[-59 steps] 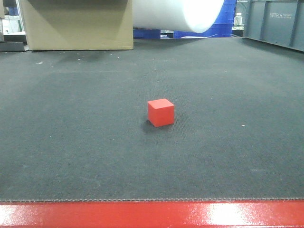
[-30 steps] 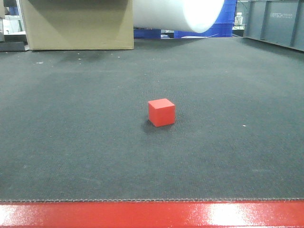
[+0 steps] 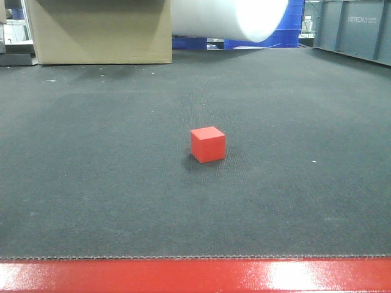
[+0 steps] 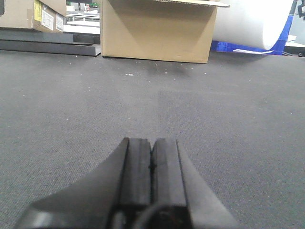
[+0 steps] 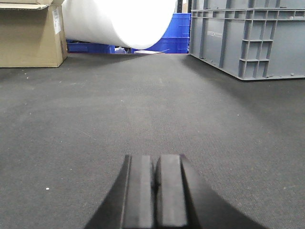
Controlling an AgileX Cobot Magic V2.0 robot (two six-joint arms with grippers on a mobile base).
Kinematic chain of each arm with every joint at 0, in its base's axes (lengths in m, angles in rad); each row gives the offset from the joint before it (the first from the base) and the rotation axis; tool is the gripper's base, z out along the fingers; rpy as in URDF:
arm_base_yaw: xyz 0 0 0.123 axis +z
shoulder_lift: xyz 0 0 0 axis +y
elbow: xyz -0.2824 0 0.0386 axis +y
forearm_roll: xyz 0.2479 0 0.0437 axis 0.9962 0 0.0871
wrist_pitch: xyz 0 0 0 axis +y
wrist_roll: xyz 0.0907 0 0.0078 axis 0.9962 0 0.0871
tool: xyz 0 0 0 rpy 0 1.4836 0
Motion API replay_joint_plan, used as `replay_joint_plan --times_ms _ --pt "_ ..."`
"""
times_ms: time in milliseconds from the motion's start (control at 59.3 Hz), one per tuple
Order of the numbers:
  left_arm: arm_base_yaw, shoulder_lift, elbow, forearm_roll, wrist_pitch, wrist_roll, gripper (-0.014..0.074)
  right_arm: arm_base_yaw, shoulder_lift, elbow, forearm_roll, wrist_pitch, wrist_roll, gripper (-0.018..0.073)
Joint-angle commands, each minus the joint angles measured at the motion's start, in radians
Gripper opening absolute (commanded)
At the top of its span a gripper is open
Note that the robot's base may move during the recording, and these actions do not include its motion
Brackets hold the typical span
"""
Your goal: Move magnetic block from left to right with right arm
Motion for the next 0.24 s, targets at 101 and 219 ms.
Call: replay_joint_plan --times_ms 101,219 --pt "-0.001 -0.010 0.010 0.000 -0.089 -0.007 -0.0116 -0.007 -0.020 -0.005 -0.003 -0.092 0.000 0.0064" --pt "-0.001 -0.010 0.010 0.000 -0.089 -0.007 -0.0116 -0.007 -0.020 -0.005 -0.003 -0.092 0.000 0.0064"
